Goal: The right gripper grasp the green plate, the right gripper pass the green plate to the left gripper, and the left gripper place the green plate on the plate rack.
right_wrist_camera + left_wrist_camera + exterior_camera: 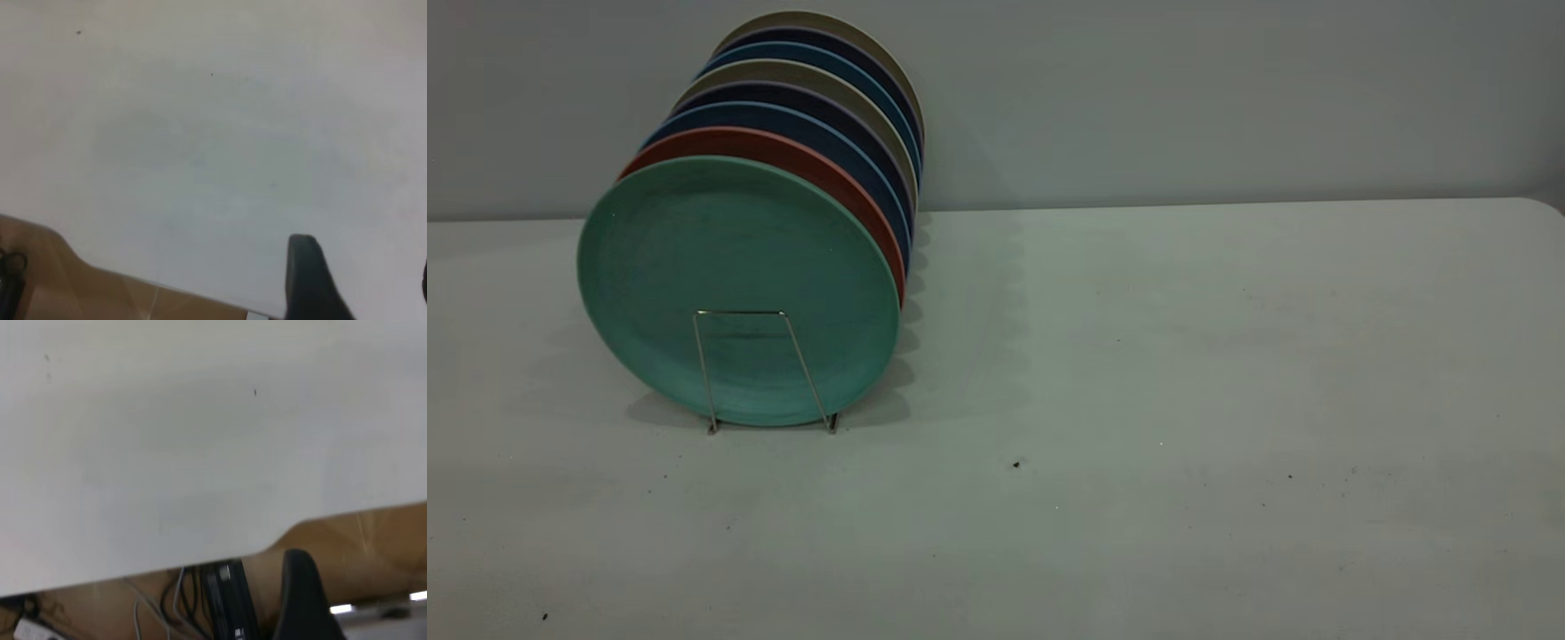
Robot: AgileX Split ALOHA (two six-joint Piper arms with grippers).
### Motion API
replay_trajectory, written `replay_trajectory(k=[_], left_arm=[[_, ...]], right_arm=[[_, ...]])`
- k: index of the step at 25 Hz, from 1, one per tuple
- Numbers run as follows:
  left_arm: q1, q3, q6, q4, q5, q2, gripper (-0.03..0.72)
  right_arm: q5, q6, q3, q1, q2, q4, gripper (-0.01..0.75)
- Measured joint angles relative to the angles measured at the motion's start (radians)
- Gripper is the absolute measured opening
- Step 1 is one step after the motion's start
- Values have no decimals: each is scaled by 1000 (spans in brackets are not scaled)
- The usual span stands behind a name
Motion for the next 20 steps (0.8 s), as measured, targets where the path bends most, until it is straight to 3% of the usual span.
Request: replay_trajectory(k=[10, 15, 20], left_arm=[[0, 1, -5, 0, 1, -164, 472], [0, 1, -5, 0, 2, -171, 472], [0, 1, -6, 0, 2, -175, 472]], right_arm=[[0, 0, 0, -2, -11, 0, 417], [1, 0, 0, -50, -117, 12, 417], [6, 0, 0, -52, -144, 19, 417]])
